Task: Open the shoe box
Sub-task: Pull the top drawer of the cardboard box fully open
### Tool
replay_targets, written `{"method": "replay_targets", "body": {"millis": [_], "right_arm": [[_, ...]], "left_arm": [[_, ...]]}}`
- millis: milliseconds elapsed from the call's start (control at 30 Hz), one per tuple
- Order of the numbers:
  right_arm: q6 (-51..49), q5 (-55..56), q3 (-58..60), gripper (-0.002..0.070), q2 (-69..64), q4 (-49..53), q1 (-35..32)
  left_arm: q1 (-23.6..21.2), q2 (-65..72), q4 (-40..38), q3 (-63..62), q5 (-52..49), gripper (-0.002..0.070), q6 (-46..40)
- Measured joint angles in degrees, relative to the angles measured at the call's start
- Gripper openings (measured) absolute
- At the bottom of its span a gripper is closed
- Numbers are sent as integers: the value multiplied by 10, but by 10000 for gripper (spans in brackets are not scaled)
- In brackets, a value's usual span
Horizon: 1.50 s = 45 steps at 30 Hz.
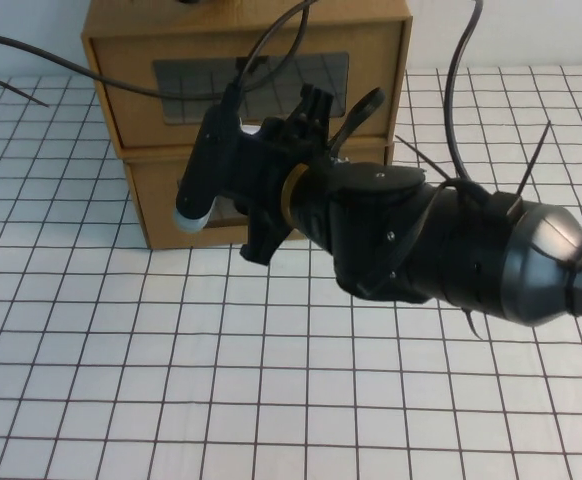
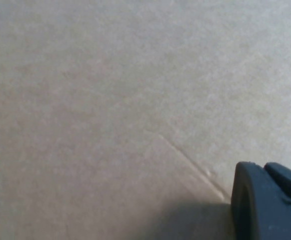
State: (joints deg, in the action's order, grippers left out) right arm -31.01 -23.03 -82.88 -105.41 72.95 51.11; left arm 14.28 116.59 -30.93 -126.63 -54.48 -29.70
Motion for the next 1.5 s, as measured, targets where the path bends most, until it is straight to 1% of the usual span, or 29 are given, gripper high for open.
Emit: {"method": "replay_targets", "body": {"millis": [200, 367, 1133, 1500], "right_arm": [[-8, 36, -14, 281, -28, 46, -27], [-8, 56, -16, 260, -55, 78, -40], [-8, 64, -83, 249, -114, 113, -48], [-8, 45, -86, 246, -114, 113, -46]], "left_arm": [[0, -3, 0, -2, -17, -2, 0], [0, -3, 0, -3, -23, -2, 1], [0, -5, 0, -3, -24, -2, 2], [0, -5, 6, -3, -25, -2, 2]]}}
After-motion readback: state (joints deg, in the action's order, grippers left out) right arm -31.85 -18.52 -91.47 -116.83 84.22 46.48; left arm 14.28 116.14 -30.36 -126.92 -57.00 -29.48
